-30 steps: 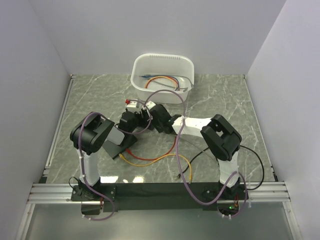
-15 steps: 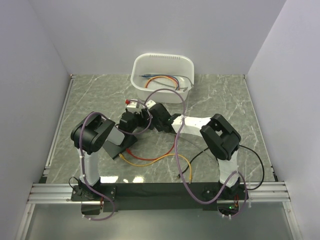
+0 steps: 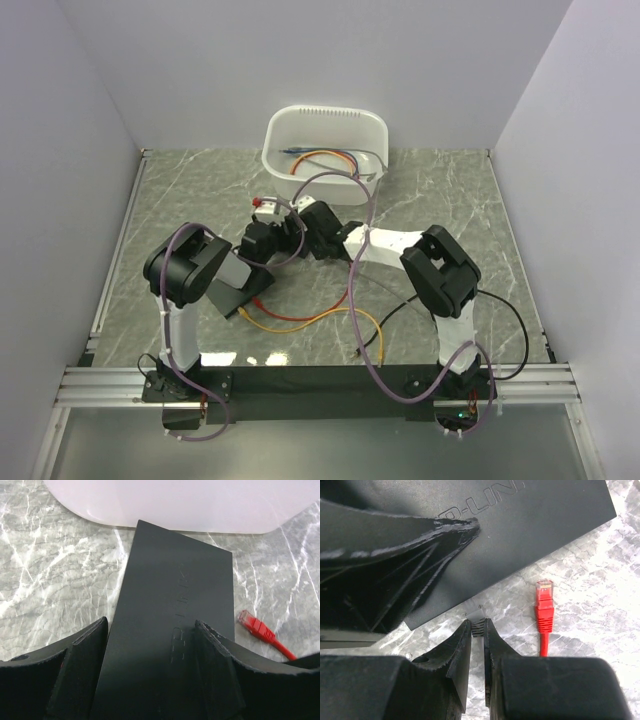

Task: Insert the plug into the switch port

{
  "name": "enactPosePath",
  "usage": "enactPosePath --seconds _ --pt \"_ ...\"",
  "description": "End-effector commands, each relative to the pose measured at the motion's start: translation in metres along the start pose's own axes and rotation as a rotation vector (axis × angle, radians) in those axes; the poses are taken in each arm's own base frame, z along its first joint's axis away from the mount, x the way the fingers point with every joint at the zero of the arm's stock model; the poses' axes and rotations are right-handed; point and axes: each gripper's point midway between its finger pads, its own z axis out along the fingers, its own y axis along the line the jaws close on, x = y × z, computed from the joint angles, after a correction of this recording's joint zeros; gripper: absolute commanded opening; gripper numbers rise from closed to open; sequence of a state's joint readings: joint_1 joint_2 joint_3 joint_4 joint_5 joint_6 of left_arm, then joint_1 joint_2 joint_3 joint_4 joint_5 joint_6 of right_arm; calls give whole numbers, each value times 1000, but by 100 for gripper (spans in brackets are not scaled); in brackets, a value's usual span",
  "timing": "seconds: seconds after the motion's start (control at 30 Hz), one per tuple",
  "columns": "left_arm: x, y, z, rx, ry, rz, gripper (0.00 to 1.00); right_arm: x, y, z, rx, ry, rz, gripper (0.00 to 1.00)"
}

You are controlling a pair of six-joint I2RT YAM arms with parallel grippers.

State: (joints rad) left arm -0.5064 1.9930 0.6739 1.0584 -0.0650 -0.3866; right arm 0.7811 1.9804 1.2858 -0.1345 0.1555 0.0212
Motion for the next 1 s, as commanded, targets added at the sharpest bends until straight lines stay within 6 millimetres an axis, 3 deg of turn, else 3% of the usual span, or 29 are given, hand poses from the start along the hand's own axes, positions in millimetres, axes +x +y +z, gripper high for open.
enactPosePath --seconds 0.0,0.07,0.1,0.13,0.3,0.37,0.4,0.47,0.5,0.53,0.6,0.63,0.7,0.8,0.97 --pt "182 -51 -85 160 723 -36 72 -244 68 -104 -349 -907 163 9" --pt "171 -37 -77 96 708 -87 73 -236 63 -111 -336 -902 166 19" --pt "164 -32 -76 77 698 -110 74 -218 63 -102 -329 -860 168 25" --pt "160 -19 -77 37 696 -139 74 -214 60 -109 -325 -861 173 36" --pt "133 12 -76 -142 642 -176 76 -152 61 -99 -254 -756 169 50" --pt "130 21 -79 -205 646 -172 77 -138 55 -98 -229 -737 185 50" --pt "129 26 -80 -236 648 -169 77 -118 54 -94 -216 -702 185 51" --pt "128 27 -80 -253 659 -180 76 -113 43 -111 -183 -721 204 51" --pt "122 31 -78 -281 635 -176 77 -97 39 -109 -165 -692 206 51" --pt "117 33 -76 -297 621 -174 77 -99 32 -125 -155 -717 222 51" --pt "109 39 -78 -352 606 -175 77 -81 20 -127 -100 -677 233 51" --pt "105 37 -76 -340 594 -185 77 -82 16 -138 -99 -693 253 51" --pt "97 38 -77 -366 579 -189 77 -64 6 -139 -55 -660 263 51" --pt "83 39 -78 -394 547 -197 78 -54 -8 -157 -12 -663 324 51" --pt "66 37 -75 -407 518 -193 81 -36 -27 -166 71 -607 392 52"
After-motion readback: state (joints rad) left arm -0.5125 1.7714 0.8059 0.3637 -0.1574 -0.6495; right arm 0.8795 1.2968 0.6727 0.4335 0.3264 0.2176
